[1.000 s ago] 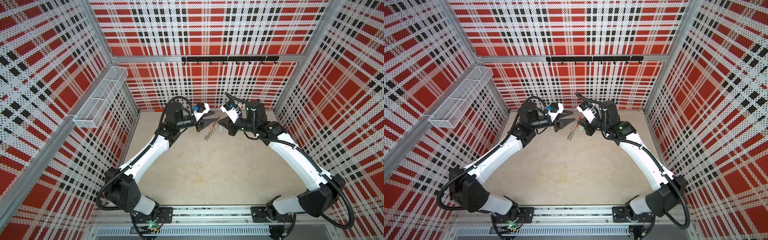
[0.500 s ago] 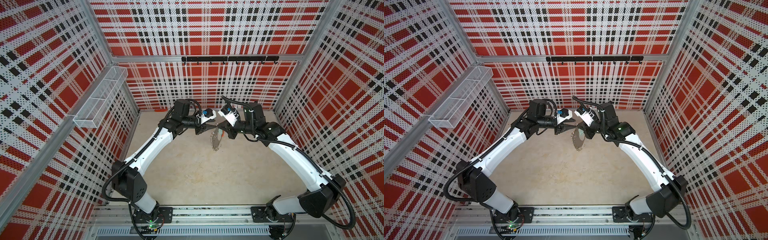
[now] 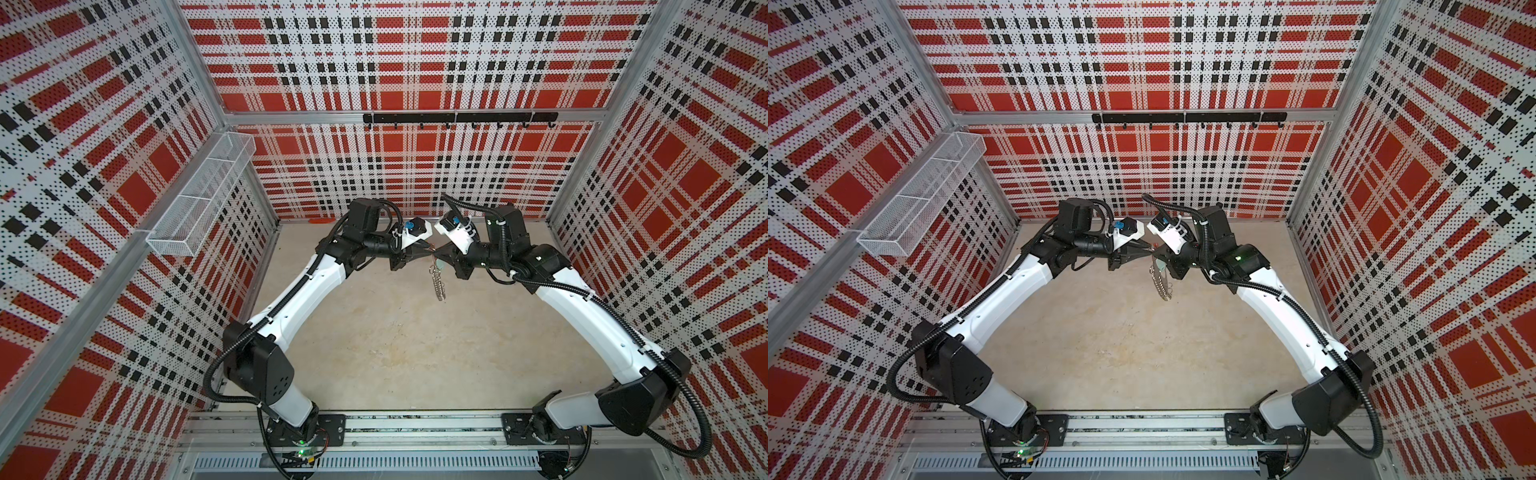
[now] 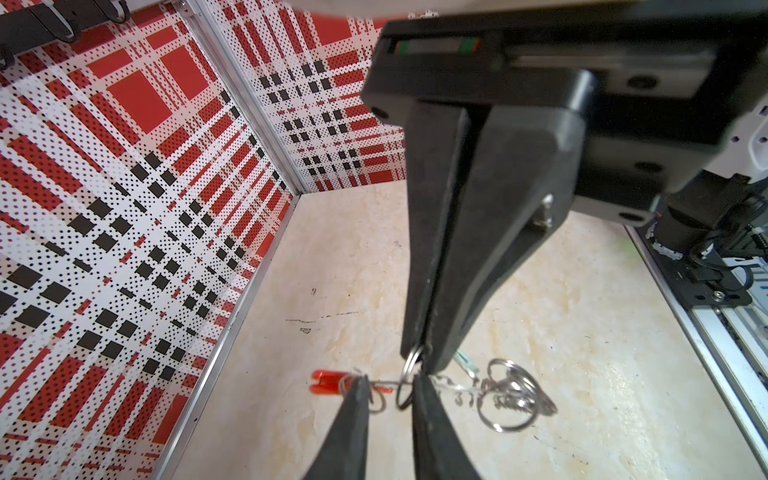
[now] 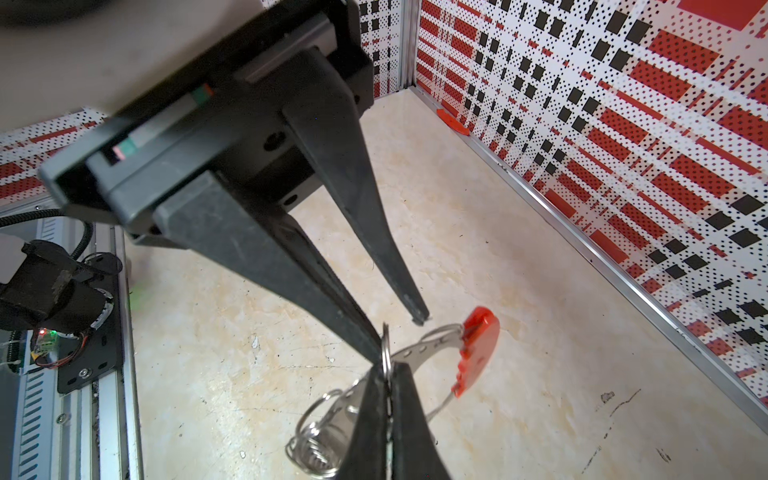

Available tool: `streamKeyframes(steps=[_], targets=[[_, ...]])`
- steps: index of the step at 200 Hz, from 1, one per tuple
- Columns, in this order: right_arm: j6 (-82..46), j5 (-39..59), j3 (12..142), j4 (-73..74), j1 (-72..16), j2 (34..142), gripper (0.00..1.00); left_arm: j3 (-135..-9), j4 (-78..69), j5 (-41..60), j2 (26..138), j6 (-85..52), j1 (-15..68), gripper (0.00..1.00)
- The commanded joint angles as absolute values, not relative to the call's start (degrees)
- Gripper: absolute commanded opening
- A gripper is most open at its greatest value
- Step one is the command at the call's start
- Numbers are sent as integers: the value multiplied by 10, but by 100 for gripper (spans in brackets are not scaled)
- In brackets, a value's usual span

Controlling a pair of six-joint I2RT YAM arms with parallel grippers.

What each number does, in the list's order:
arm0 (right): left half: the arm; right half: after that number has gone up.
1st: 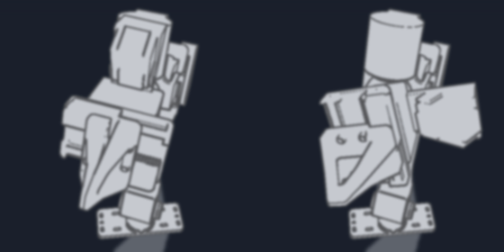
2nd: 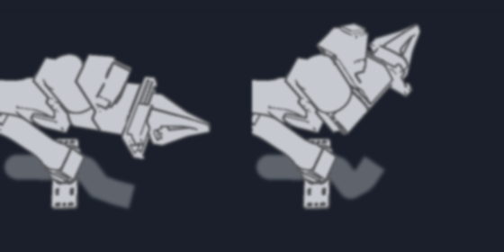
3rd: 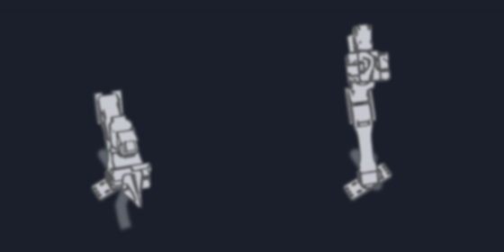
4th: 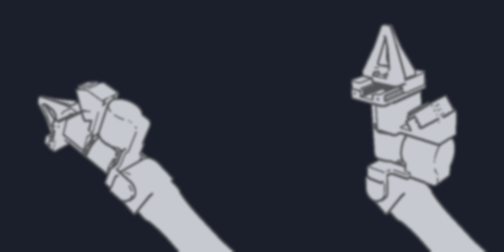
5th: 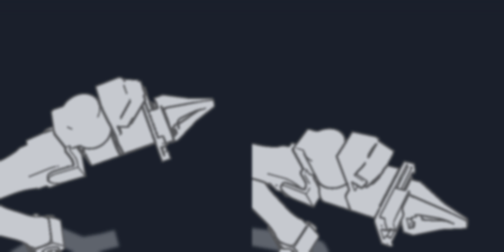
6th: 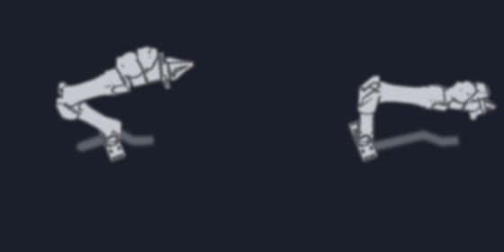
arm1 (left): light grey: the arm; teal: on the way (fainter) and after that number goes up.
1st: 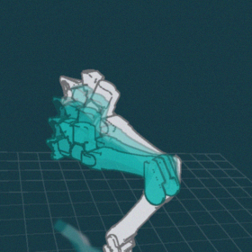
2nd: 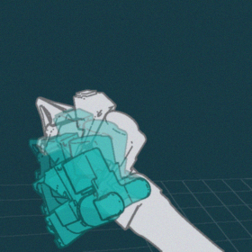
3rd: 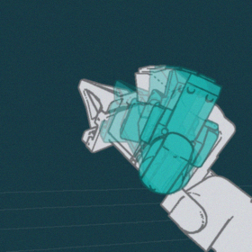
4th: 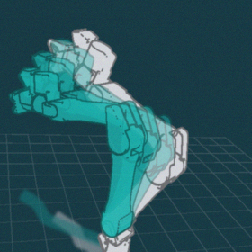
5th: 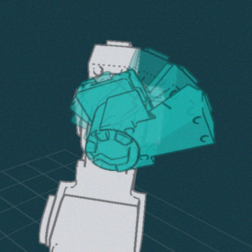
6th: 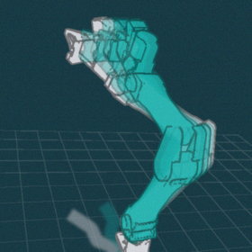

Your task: Put the keys on the keyring

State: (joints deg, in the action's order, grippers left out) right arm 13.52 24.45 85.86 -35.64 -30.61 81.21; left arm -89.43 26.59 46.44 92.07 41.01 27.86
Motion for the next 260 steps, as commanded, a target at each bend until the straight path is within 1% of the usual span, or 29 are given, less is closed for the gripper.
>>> streamKeyframes(steps=[1,19,59,65,72,76,86,96,119,144,182,214,239,260], targets=[[147,263,868,-347,-317,805,0,-916,274,481,925,418,280,15],[144,264,868,-344,-318,808,0,-918,279,485,927,423,280,0],[112,249,853,-316,-317,800,0,-913,271,506,930,410,276,0],[99,247,846,-303,-314,795,9,-909,253,510,930,386,273,0],[79,256,831,-280,-306,786,28,-898,223,516,927,353,270,0],[64,266,822,-265,-298,780,33,-891,203,518,925,331,269,0],[22,302,795,-221,-273,762,37,-866,142,521,917,271,265,0],[-23,338,766,-171,-247,745,43,-838,83,527,908,218,262,0],[-110,410,707,-74,-197,717,49,-775,-39,540,883,139,259,0],[-186,489,669,13,-162,718,50,-744,-116,559,872,82,254,0],[-246,564,650,105,-160,742,49,-741,-161,579,874,36,250,0],[-268,579,650,142,-162,760,49,-739,-187,586,872,14,250,0],[-271,581,655,151,-166,765,45,-744,-193,592,874,6,250,0],[-269,585,662,153,-169,771,44,-745,-202,596,877,-3,250,0]])
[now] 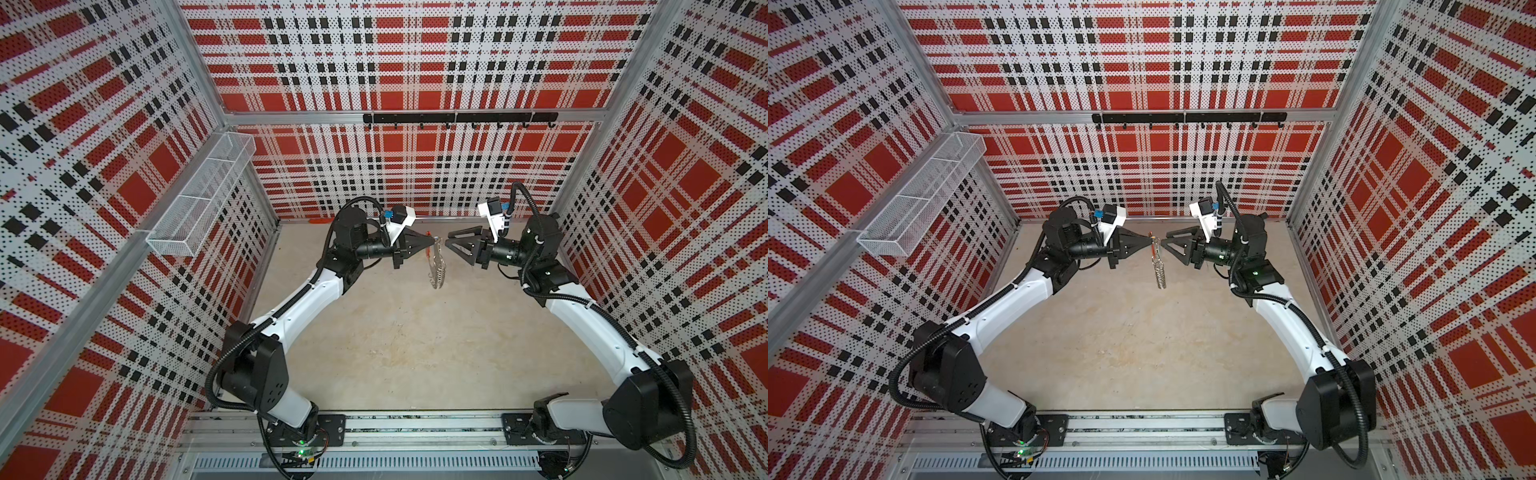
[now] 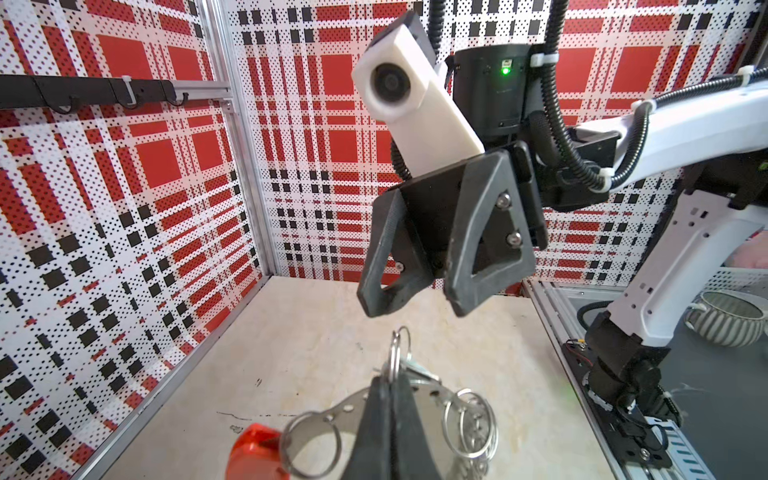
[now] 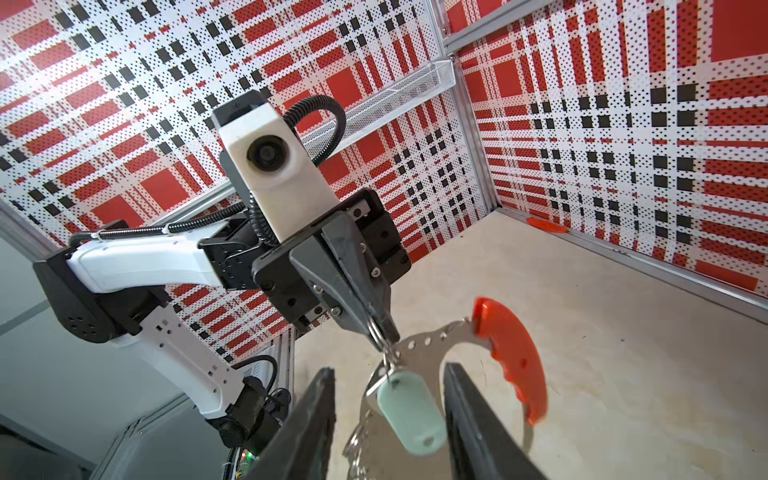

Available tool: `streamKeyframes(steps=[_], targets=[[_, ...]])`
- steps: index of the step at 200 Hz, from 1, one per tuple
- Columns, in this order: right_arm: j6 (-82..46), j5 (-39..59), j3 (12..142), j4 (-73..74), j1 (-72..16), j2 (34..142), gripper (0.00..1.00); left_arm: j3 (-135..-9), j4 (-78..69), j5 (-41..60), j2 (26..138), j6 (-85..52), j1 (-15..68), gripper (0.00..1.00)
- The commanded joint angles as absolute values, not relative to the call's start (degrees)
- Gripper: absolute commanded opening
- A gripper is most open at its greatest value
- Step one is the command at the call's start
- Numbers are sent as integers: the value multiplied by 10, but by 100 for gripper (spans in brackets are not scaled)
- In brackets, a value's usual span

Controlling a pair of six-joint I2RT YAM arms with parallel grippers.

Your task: Put the keys on the keyring

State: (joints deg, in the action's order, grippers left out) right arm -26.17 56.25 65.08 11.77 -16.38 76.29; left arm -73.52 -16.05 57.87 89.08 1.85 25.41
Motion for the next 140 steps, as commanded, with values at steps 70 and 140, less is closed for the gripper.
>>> streamKeyframes(steps=[70,140], targets=[[-265,588,670,165,-179,790,33,-743,-249,611,881,-48,250,0],[-274,594,672,186,-182,785,34,-744,-262,617,889,-68,249,0]])
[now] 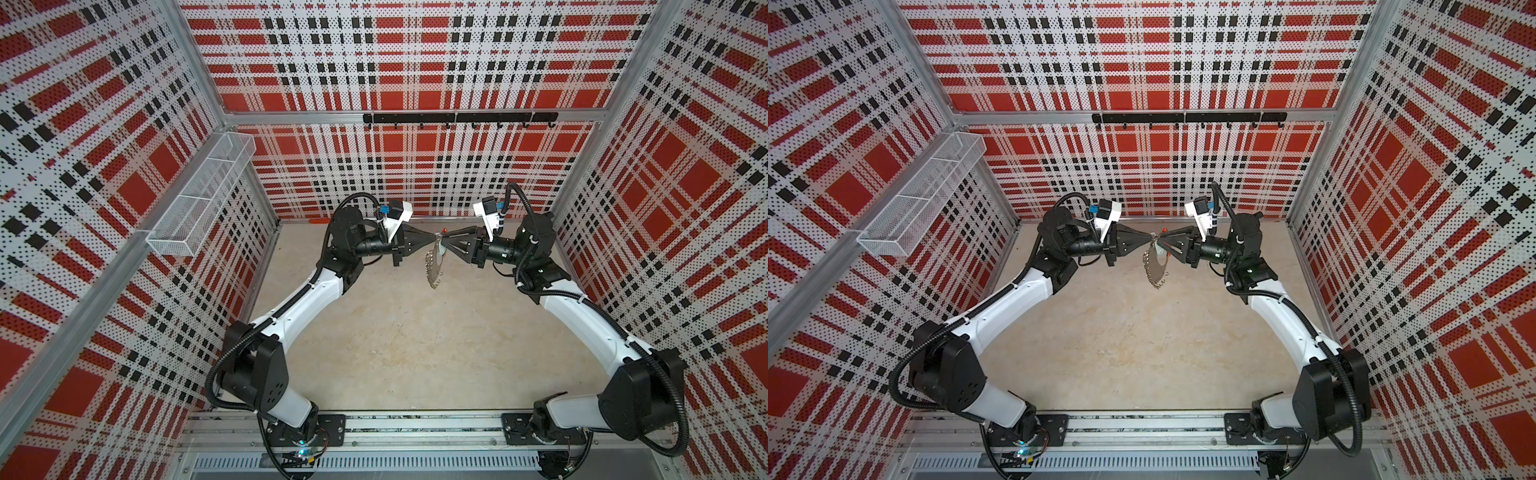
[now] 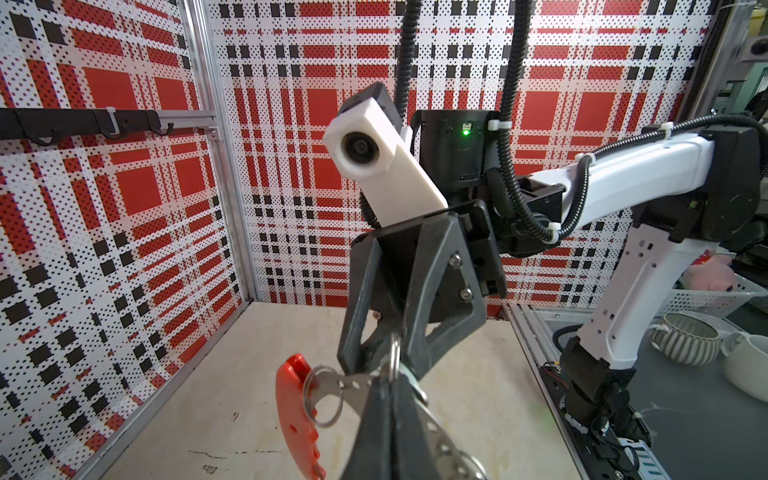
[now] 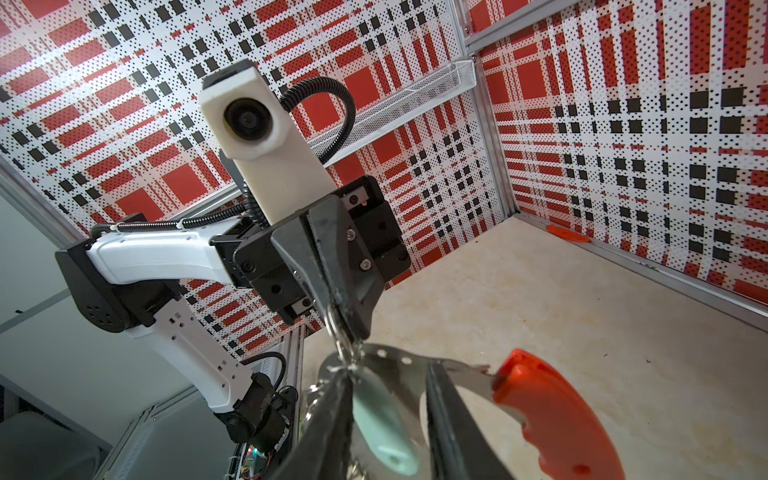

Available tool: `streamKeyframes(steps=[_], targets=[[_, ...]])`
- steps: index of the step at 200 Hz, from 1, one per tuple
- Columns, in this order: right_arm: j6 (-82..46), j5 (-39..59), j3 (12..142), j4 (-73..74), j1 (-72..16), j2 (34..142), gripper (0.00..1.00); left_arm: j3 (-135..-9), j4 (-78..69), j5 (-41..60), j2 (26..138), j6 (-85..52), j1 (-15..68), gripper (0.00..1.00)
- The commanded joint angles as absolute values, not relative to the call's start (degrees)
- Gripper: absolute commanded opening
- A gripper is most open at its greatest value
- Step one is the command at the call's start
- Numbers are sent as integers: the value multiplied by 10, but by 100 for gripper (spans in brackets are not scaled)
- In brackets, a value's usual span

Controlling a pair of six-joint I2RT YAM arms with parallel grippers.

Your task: Put the keys on the keyring

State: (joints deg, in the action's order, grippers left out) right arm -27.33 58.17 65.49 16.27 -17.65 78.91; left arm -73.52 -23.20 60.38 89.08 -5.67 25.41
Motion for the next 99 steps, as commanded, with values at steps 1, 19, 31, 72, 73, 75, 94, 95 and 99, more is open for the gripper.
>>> streamKeyframes(steps=[1,19,31,72,73,75,94,95,99], targets=[[-274,594,673,186,-182,785,34,-744,-262,617,889,-69,249,0],[-268,594,676,179,-183,783,34,-745,-263,619,889,-70,248,0],[-268,594,678,178,-183,783,34,-746,-263,619,891,-72,248,0],[-264,594,680,174,-187,786,14,-747,-264,618,893,-73,248,0],[-264,594,680,174,-188,786,13,-747,-264,618,893,-73,249,0],[-264,594,679,174,-188,785,11,-747,-265,618,893,-74,249,0],[-260,592,676,168,-188,782,0,-745,-274,613,893,-78,250,0],[-260,592,676,168,-189,782,0,-744,-275,612,893,-79,250,0],[-260,592,674,167,-189,782,0,-742,-282,611,892,-83,250,0]])
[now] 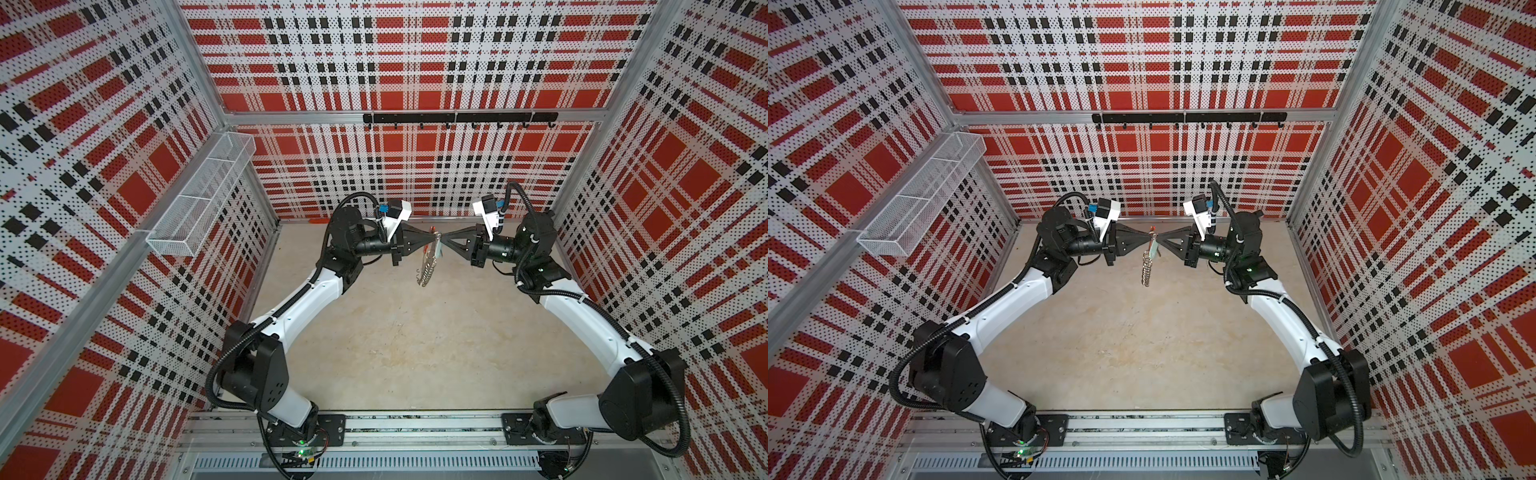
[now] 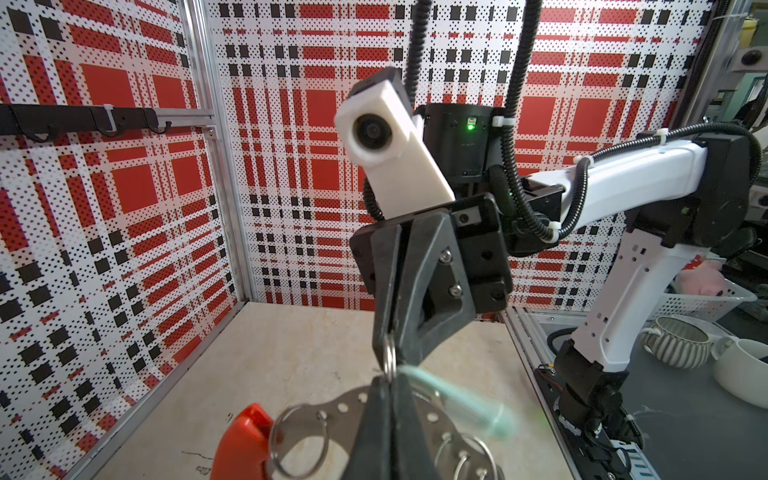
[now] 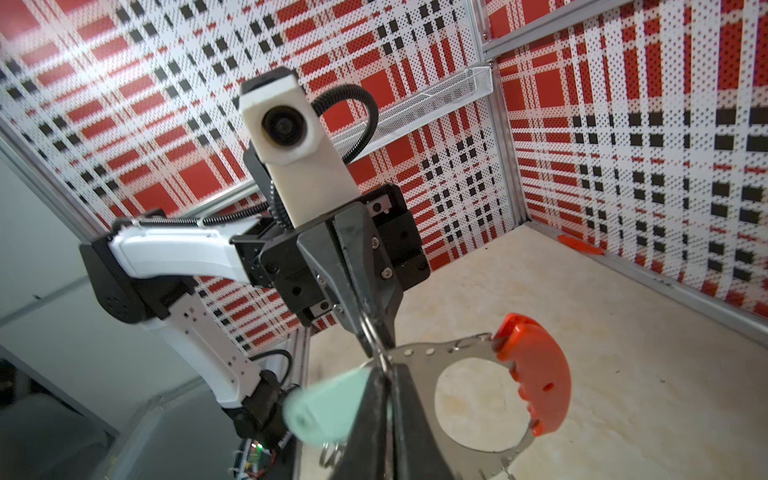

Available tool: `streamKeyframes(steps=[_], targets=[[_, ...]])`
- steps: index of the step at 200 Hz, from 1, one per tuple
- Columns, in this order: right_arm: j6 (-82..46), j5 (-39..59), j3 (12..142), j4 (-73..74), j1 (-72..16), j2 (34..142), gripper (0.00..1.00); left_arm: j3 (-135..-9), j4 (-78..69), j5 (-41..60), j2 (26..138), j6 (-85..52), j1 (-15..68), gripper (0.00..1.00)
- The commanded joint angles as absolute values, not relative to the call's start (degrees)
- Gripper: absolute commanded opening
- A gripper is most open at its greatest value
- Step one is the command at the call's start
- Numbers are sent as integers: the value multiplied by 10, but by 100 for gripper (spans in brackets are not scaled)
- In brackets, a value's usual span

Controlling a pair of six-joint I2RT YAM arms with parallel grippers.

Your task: Put the keys on the keyring

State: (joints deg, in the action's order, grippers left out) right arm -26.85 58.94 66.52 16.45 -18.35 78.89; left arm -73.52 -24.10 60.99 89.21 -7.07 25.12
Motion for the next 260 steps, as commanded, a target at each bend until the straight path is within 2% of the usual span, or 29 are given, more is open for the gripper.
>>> streamKeyframes(steps=[1,43,134,159,163,175,182,210,232,260], targets=[[-260,593,674,166,-189,782,0,-742,-284,611,892,-84,250,0],[-260,590,653,150,-189,785,0,-702,-446,601,890,-186,251,0],[-282,585,680,159,-234,820,0,-664,-595,581,910,-274,281,0],[-261,559,683,120,-229,804,6,-657,-623,587,916,-297,276,0],[-256,552,682,110,-227,799,10,-656,-626,587,915,-299,275,0],[-245,540,676,90,-215,785,37,-654,-635,589,916,-308,270,0],[-241,531,670,80,-205,773,42,-652,-640,591,916,-313,267,0],[-200,497,666,16,-183,725,48,-651,-653,596,916,-323,265,0],[-166,472,684,-27,-183,699,48,-649,-661,594,920,-330,265,0],[-167,490,694,-6,-186,688,46,-649,-689,594,927,-355,267,0]])
